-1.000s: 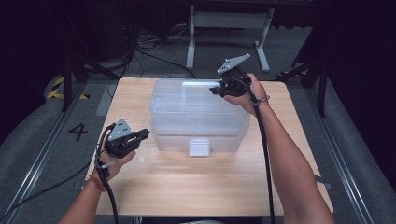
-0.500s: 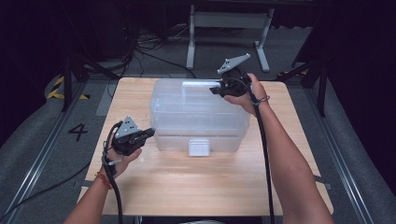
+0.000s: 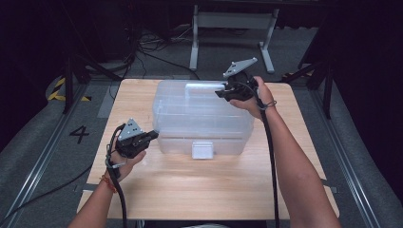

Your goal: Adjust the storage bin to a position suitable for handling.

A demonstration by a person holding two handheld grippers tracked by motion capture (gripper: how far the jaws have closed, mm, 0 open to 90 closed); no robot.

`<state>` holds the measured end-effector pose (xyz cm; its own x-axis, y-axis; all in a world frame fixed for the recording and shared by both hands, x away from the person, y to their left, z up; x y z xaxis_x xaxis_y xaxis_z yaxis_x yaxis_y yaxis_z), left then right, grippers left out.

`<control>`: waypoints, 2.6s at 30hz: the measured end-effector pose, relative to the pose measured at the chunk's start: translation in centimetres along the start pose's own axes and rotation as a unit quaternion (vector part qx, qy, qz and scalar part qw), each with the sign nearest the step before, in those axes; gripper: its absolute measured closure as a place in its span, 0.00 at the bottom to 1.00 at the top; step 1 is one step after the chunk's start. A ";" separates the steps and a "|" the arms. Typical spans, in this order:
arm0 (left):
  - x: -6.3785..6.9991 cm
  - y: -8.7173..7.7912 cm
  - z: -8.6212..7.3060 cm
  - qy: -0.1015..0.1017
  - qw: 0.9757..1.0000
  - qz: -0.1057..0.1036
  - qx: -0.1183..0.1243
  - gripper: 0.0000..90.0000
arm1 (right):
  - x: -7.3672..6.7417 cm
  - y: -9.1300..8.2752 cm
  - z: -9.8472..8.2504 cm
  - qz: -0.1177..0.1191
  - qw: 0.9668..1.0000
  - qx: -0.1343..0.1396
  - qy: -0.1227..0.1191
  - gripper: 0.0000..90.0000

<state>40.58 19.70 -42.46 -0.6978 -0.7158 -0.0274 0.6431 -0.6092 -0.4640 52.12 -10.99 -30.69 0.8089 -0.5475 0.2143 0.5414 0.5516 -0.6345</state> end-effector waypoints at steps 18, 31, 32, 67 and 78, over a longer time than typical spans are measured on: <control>0.0 0.0 0.0 0.010 1.000 0.002 -0.004 1.00 | 0.7 -6.9 -4.9 -0.030 0.996 0.084 0.017 0.68; 0.0 0.0 0.1 0.009 1.000 -0.001 -0.007 1.00 | 0.9 -9.4 -10.9 -0.055 0.992 0.103 0.041 0.64; 0.0 0.0 0.1 0.009 1.000 0.000 -0.007 1.00 | 0.8 -9.5 -11.2 -0.055 0.992 0.103 0.043 0.63; -0.1 0.1 0.0 0.012 1.000 -0.003 -0.003 1.00 | -2.0 -4.2 -18.0 -0.007 0.993 0.099 0.070 0.52; -0.1 0.1 0.0 0.011 1.000 -0.004 -0.002 1.00 | -2.0 -4.3 -17.7 -0.018 0.992 0.108 0.061 0.51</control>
<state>40.73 19.72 -42.47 -0.7094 -0.7034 -0.0445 0.6369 -0.6126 -0.4681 44.13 -23.38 -41.59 0.7620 -0.6335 0.1344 0.6162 0.6454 -0.4515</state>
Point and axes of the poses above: each handheld gripper's, and its own axes: y roughly forward along the jaws, z roughly out of its top, x roughly to its right, the point moved 4 cm from there along y, roughly forward along the jaws, and after that the axes turned 1 degree about x, right-handed, at the moved point
